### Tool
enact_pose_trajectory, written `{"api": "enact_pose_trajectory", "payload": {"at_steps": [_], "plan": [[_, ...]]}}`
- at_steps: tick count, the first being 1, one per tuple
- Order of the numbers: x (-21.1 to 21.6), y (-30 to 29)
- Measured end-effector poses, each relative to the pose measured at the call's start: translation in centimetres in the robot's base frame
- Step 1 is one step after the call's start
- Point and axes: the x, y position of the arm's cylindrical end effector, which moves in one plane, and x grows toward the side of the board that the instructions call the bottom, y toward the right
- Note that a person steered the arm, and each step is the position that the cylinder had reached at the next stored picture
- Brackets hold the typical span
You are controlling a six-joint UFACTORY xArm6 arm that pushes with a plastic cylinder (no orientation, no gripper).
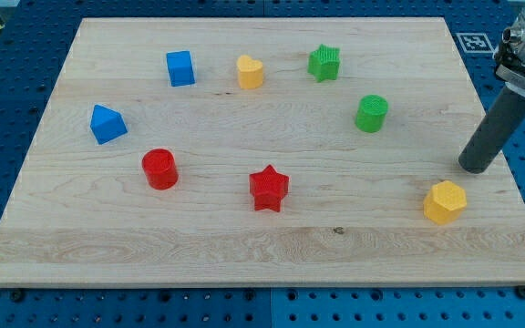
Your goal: Move the yellow hexagon to the bottom right
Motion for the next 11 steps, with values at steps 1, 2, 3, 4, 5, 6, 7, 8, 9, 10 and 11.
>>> {"api": "enact_pose_trajectory", "payload": {"at_steps": [1, 2, 3, 4, 5, 6, 7, 8, 9, 10, 11], "plan": [[-0.7, -1.8], [-1.1, -4.0], [-1.1, -6.6], [-0.2, -7.9], [1.1, -8.6], [1.1, -8.6], [1.4, -8.6], [1.4, -8.6], [1.6, -8.6], [2.1, -8.8], [2.7, -8.9]]}}
